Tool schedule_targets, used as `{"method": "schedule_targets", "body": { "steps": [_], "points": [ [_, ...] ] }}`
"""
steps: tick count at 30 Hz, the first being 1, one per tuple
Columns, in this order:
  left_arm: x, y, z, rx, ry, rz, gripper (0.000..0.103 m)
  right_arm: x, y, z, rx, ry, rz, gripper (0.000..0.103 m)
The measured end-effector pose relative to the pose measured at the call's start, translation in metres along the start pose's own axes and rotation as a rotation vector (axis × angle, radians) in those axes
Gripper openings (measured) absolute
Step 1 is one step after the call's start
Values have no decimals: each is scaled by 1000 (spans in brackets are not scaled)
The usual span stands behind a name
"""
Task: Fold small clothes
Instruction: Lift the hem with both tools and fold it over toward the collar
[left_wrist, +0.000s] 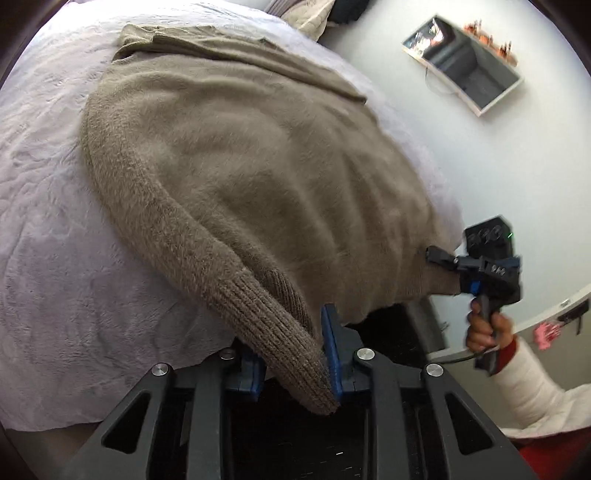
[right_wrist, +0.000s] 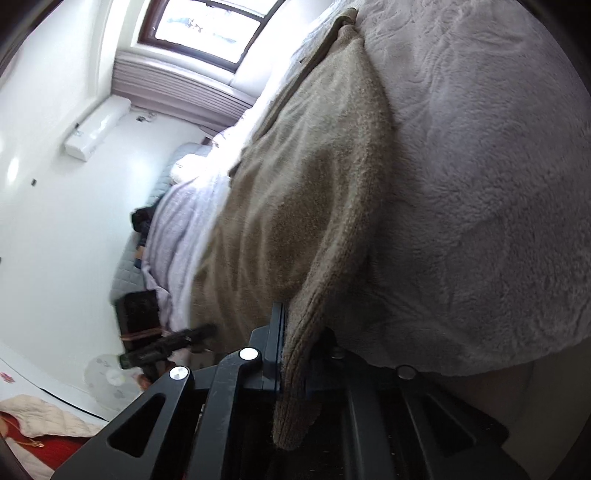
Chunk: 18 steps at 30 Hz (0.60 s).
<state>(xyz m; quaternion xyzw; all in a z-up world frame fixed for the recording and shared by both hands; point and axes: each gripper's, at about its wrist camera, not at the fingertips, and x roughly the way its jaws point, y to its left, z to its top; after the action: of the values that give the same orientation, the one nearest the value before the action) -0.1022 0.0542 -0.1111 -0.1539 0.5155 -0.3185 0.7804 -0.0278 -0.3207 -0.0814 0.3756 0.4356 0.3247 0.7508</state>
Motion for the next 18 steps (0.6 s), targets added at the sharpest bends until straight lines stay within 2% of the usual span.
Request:
{"method": "schedule_targets", "body": {
  "steps": [3,9,15,18],
  "points": [
    [-12,-1,10,-33,-56,-61,28,-4,9,8,4,-29,79,8],
    [-34,-15,39,-22,-153,-95,28,-9,36,33,-25,-81,208,8],
    [-52,-20,77,-32,-254,-130,28,-2,63,68,-58,-113,260,8],
    [-64,-17,99,-26,-304,-119,28,2,75,88,-78,-131,284,8]
  ]
}}
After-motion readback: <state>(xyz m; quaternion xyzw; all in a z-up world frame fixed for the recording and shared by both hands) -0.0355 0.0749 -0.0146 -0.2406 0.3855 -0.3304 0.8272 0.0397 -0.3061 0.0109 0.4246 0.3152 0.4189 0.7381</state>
